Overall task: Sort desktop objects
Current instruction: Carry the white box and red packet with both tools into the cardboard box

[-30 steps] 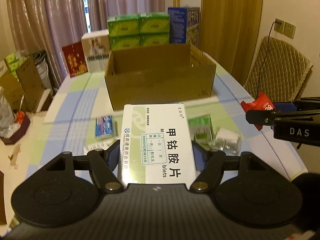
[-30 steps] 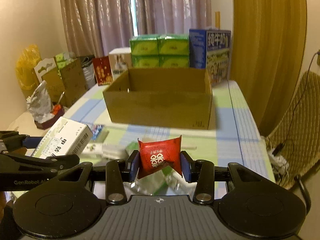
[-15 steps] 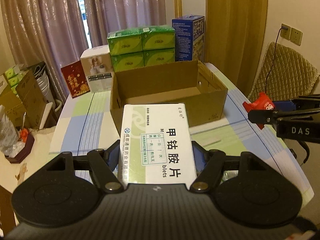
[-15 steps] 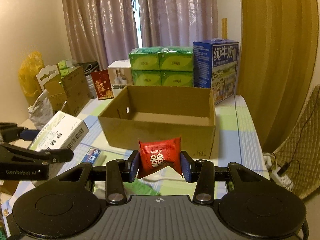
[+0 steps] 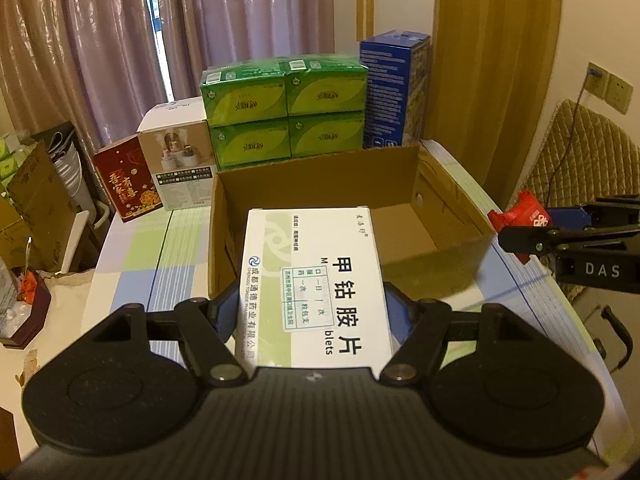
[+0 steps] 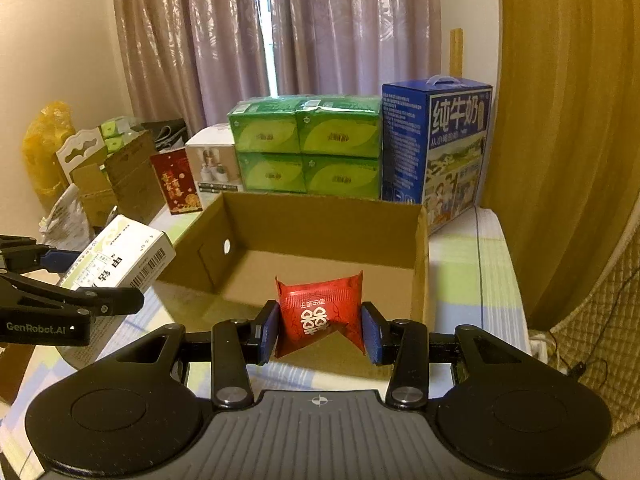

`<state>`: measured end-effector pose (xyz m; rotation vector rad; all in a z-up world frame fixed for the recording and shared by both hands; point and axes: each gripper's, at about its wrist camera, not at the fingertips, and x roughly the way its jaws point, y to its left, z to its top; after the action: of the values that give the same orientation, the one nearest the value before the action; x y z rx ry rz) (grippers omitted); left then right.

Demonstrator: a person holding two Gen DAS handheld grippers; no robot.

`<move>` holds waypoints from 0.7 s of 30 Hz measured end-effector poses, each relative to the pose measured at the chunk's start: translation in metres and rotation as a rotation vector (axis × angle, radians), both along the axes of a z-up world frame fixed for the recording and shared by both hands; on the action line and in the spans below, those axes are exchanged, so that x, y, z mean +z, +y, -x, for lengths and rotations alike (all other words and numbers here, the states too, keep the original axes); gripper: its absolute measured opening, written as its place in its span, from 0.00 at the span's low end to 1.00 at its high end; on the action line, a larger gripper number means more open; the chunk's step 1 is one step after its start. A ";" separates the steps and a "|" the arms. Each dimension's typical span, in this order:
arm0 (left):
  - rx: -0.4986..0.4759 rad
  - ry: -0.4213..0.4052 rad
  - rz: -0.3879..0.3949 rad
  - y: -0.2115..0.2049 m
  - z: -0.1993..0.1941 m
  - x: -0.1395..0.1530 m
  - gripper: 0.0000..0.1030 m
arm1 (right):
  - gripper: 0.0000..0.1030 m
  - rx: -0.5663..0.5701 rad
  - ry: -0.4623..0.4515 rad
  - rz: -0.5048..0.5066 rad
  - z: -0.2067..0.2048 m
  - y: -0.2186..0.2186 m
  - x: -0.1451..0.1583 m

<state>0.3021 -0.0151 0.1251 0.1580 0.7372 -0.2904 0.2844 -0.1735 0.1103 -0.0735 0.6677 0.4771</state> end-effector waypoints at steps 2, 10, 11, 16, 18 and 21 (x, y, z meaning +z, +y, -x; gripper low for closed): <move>0.002 -0.001 -0.004 -0.001 -0.016 0.000 0.65 | 0.39 0.002 0.002 -0.002 -0.014 0.004 0.001; 0.020 0.015 0.014 0.000 -0.076 -0.010 0.65 | 0.39 -0.010 0.023 -0.007 -0.069 0.021 -0.006; 0.020 0.018 0.012 -0.001 -0.082 -0.012 0.65 | 0.39 -0.012 0.030 -0.007 -0.074 0.023 -0.009; 0.027 0.039 0.020 0.000 -0.106 -0.027 0.65 | 0.39 -0.024 0.067 -0.005 -0.097 0.031 -0.027; 0.028 0.039 0.021 -0.001 -0.113 -0.031 0.65 | 0.39 -0.025 0.075 -0.001 -0.104 0.034 -0.034; 0.027 0.043 0.030 -0.002 -0.124 -0.037 0.65 | 0.39 -0.031 0.090 0.004 -0.113 0.038 -0.045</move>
<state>0.4258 -0.0168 0.0886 0.1135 0.7762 -0.2798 0.3974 -0.1359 0.0657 -0.0454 0.7572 0.4516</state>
